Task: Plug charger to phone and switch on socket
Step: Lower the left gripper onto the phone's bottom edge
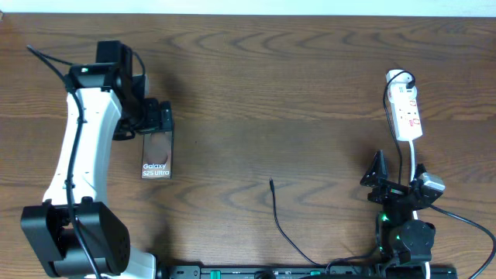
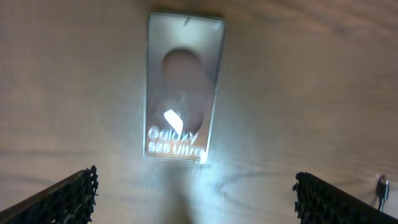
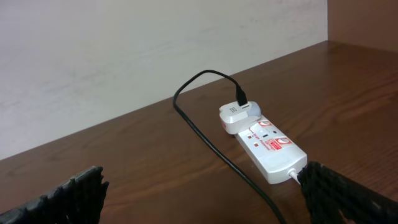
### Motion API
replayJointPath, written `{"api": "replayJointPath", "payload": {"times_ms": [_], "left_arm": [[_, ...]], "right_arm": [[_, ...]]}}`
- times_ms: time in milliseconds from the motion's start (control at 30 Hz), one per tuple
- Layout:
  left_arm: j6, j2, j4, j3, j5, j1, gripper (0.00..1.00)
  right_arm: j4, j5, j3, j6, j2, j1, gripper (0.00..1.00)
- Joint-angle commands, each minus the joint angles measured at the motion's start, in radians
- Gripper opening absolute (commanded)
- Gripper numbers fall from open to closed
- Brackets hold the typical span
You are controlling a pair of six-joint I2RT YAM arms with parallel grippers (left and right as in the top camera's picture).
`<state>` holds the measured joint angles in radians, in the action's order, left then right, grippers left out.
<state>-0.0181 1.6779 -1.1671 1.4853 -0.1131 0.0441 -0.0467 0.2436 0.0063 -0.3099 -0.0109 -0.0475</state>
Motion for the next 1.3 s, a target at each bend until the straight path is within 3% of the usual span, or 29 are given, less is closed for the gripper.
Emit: {"api": "replayJointPath", "payload": {"times_ms": [0,500,867,1267], "left_arm": [[0.015,0.000,0.034,-0.010,0.008,-0.036,1.00],[-0.027,0.001,0.054,-0.021,0.064,-0.043,0.99],[-0.032,0.002,0.267,-0.290,0.147,-0.044,0.99],[-0.023,0.002,0.370,-0.349,0.147,-0.043,0.98]], "right_arm": [[-0.004,0.012,-0.001,0.004,0.006,-0.006,0.99],[-0.004,0.012,-0.001,0.004,0.006,-0.006,0.99],[-0.003,0.012,-0.001,0.004,0.006,-0.006,0.99],[-0.004,0.012,-0.001,0.004,0.006,-0.006,0.99]]}}
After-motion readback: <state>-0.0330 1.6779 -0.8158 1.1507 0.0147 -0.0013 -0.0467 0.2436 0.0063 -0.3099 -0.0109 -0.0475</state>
